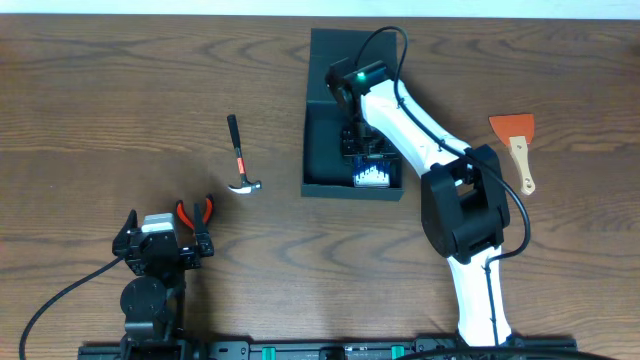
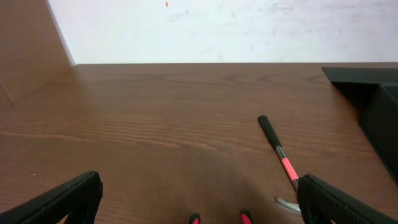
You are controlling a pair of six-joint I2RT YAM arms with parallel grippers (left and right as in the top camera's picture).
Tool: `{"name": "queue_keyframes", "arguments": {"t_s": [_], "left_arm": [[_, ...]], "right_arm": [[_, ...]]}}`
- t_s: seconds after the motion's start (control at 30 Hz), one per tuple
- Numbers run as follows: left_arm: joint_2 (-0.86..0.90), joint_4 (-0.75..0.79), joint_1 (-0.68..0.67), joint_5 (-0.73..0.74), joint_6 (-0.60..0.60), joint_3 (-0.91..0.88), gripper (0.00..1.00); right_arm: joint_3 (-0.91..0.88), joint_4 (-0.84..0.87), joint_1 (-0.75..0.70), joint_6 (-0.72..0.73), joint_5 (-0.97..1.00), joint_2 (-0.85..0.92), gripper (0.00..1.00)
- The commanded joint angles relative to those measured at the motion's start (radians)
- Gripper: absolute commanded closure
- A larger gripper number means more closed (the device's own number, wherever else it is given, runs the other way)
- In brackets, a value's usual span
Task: Pack container
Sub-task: 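Lower the set into the box and open the right gripper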
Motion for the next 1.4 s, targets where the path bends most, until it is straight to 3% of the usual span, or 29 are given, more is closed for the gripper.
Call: {"name": "queue_keyframes", "arguments": {"t_s": [0.0, 0.5, 0.57, 0.73, 0.87, 1.37], "left_arm": [[-0.001, -0.011, -0.002, 0.003, 0.013, -0.027, 0.01], [-0.001, -0.011, -0.002, 0.003, 0.013, -0.027, 0.01], [-0.001, -0.011, -0.002, 0.003, 0.013, -0.027, 0.02], [-0.001, -0.011, -0.002, 0.003, 0.013, -0.027, 0.01], [-0.001, -0.011, -0.002, 0.003, 0.013, -0.027, 0.01], [-0.001, -0.011, -0.002, 0.003, 0.013, -0.027, 0.01]], "right_arm": [[-0.015, 0.01, -0.013, 0.02, 0.006, -0.005, 0.55], [-0.074, 0.079, -0.012, 0.002, -0.005, -0.005, 0.52], [-0.074, 0.079, -0.012, 0.0, -0.005, -0.005, 0.48], [-0.074, 0.079, -0.012, 0.0, -0.005, -0.005, 0.23], [-0.074, 0.078, -0.012, 0.0, -0.005, -0.005, 0.12], [-0.066, 0.084, -0.027, -0.021, -0.048, -0.005, 0.14]]}}
